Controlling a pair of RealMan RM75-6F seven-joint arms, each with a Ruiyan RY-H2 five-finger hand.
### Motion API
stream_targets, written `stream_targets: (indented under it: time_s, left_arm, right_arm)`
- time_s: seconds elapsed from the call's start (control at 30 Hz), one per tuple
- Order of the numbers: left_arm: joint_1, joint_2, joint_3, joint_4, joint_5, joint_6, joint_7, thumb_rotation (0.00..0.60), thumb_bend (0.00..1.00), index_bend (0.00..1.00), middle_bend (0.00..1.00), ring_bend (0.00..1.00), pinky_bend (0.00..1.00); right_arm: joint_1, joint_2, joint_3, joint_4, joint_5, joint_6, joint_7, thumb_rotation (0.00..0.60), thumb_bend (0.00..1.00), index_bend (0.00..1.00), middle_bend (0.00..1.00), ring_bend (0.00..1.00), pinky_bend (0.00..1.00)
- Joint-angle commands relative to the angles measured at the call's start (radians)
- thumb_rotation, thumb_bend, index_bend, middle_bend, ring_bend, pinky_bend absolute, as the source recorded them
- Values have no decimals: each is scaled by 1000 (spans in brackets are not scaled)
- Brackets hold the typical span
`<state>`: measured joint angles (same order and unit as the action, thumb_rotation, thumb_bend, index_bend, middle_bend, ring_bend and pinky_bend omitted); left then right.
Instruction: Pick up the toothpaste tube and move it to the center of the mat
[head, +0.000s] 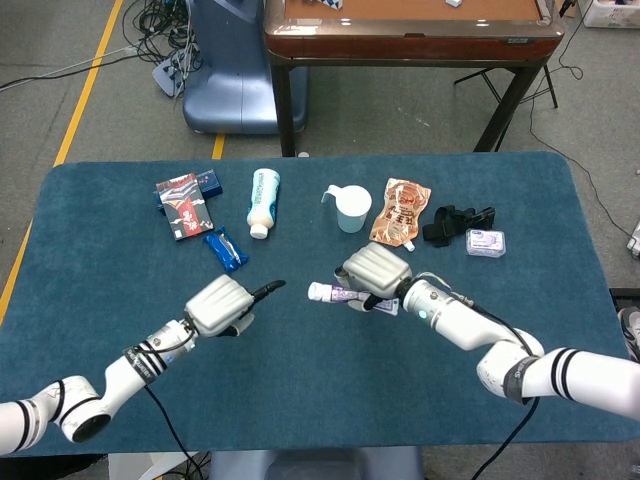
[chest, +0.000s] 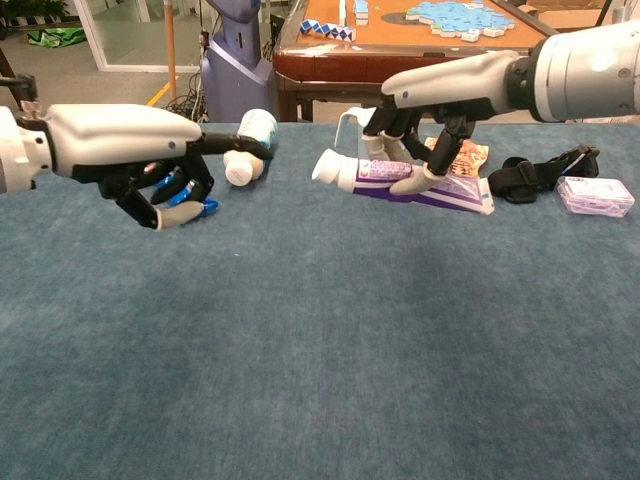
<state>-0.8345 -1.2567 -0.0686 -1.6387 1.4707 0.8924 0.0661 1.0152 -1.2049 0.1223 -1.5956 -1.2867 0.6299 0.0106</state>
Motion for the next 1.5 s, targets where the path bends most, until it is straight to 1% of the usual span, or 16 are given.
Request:
stream_targets:
  time_s: [0.03,0.13,0.23,0.3,0.33,0.5,0.6,0.63,0.7,0.77,0.8,0.93,1.03,1.17,1.33,1.5]
  left_arm:
    - [49,39,-19,-32,-65,48,-51,600,422,1,450,458,683]
    - [84,65,-39,-53,-126,71,-120,600,327,0,369,355,607]
    - [105,81,-58,-68,-170,77,-178,600,272,0,288,286,552]
    - [113,89,-69,-77,-195,75,-207,564,236,0,235,243,514]
    - [119,93,-76,-84,-211,75,-227,530,219,0,219,229,497]
    - [143,91,-107,-114,-269,78,-311,308,142,0,177,182,400]
    - [154,92,-132,-133,-295,68,-384,171,110,0,148,155,363]
    - [156,94,-139,-139,-300,63,-409,149,105,0,145,153,357]
    - [161,96,-155,-151,-303,56,-461,70,90,0,135,147,344]
    - [165,92,-167,-156,-299,56,-495,15,74,0,126,136,316]
    - [166,89,-171,-157,-295,57,-502,1,66,0,118,127,301]
    - [168,57,-183,-147,-283,78,-508,0,44,0,97,98,244]
    - [165,26,-188,-136,-284,92,-488,0,39,0,72,70,213]
    - [156,-20,-198,-128,-303,109,-450,0,36,0,43,45,180]
    - [141,-76,-207,-103,-313,127,-398,0,34,0,16,28,140]
    - [138,-125,-214,-87,-317,151,-371,0,32,0,13,26,133]
  right_arm:
    - [-28,-4,-4,2,-12,29,31,600,908,851,763,645,413]
    - [-53,-20,-7,8,-33,57,72,600,907,851,764,652,440]
    - [-71,-42,-8,14,-56,84,106,600,907,851,766,664,451]
    - [-82,-59,-6,15,-67,105,127,600,907,851,767,672,453]
    - [-89,-70,-8,17,-76,118,136,600,907,851,768,674,453]
    - [-125,-126,-11,24,-108,185,174,600,896,853,772,677,453]
    - [-140,-162,-11,34,-124,219,193,600,889,853,772,677,453]
    - [-144,-172,-11,37,-128,227,198,600,886,853,773,677,456]
    - [-152,-200,-7,45,-136,250,210,600,884,853,776,677,463]
    - [-161,-237,-1,57,-145,281,212,600,880,856,779,678,468]
    - [-164,-256,0,65,-150,295,211,600,876,861,782,679,475]
    - [-170,-338,8,105,-169,336,219,600,864,869,787,681,483]
    - [-164,-389,14,137,-174,345,206,600,862,869,787,688,483]
    - [-154,-453,39,160,-162,358,176,600,861,870,787,696,483]
    - [-136,-511,68,186,-144,354,152,600,858,870,787,696,483]
    - [-118,-553,101,210,-113,343,139,600,858,870,787,696,483]
